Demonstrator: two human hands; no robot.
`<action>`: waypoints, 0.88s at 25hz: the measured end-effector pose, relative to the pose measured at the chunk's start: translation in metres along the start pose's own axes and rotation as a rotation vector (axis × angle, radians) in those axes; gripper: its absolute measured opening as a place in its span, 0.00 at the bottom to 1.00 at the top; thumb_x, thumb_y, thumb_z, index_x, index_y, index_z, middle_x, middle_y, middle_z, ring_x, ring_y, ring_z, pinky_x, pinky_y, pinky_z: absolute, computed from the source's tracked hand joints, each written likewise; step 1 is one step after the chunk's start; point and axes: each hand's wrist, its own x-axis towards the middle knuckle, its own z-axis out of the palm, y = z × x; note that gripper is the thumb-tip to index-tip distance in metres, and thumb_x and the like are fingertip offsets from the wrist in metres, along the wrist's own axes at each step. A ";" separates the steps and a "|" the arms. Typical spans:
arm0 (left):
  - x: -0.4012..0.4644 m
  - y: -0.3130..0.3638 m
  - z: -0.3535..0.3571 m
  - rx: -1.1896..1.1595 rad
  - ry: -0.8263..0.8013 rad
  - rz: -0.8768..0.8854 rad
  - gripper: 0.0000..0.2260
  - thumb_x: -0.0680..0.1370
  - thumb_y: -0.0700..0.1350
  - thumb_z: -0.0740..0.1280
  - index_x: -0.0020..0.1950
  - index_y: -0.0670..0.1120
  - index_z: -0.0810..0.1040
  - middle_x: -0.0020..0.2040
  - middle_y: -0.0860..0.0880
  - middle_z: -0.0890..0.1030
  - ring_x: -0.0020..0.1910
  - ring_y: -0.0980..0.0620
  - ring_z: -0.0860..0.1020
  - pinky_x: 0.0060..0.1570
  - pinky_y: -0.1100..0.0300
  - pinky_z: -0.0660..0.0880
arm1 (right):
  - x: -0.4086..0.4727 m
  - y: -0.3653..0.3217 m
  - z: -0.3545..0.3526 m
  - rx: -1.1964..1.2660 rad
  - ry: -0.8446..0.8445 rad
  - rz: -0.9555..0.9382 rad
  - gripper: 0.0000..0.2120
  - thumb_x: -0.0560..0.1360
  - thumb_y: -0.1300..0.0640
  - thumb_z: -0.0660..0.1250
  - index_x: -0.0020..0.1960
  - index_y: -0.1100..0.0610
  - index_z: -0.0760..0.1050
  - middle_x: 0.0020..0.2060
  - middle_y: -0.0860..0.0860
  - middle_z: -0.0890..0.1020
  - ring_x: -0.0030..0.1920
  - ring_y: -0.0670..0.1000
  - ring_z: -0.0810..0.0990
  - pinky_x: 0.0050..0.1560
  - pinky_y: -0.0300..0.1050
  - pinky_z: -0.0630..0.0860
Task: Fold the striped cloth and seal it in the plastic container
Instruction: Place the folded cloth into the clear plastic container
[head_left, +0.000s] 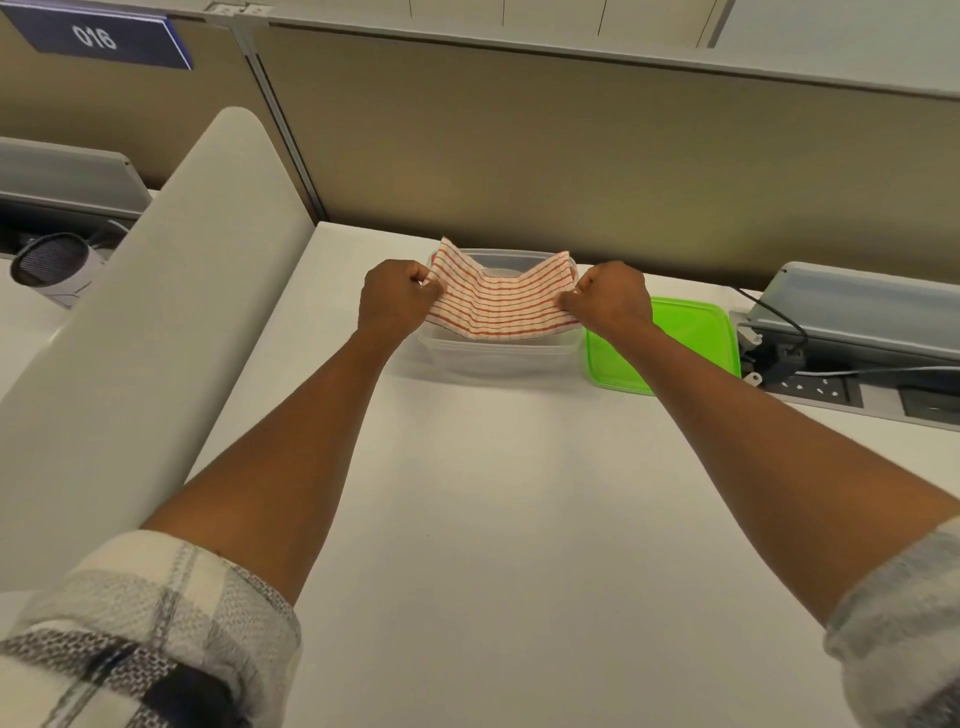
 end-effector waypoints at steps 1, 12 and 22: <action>-0.001 0.001 0.003 0.021 0.006 -0.001 0.15 0.78 0.53 0.68 0.55 0.43 0.83 0.51 0.46 0.85 0.40 0.53 0.78 0.41 0.66 0.71 | -0.001 0.000 0.001 -0.021 0.015 -0.020 0.14 0.68 0.50 0.71 0.38 0.62 0.80 0.37 0.61 0.80 0.41 0.59 0.78 0.43 0.48 0.76; -0.009 0.015 0.015 0.225 0.034 -0.085 0.18 0.77 0.55 0.68 0.60 0.44 0.81 0.62 0.44 0.75 0.55 0.45 0.80 0.52 0.54 0.78 | -0.009 0.000 0.011 -0.149 0.014 -0.048 0.16 0.72 0.49 0.68 0.54 0.58 0.80 0.57 0.59 0.74 0.58 0.61 0.75 0.53 0.53 0.77; -0.014 0.010 0.021 0.268 0.016 -0.040 0.12 0.77 0.47 0.70 0.61 0.48 0.80 0.60 0.45 0.76 0.53 0.43 0.81 0.49 0.53 0.80 | -0.011 0.017 0.022 -0.176 0.017 -0.028 0.12 0.69 0.58 0.64 0.51 0.55 0.80 0.49 0.56 0.83 0.50 0.60 0.81 0.46 0.48 0.77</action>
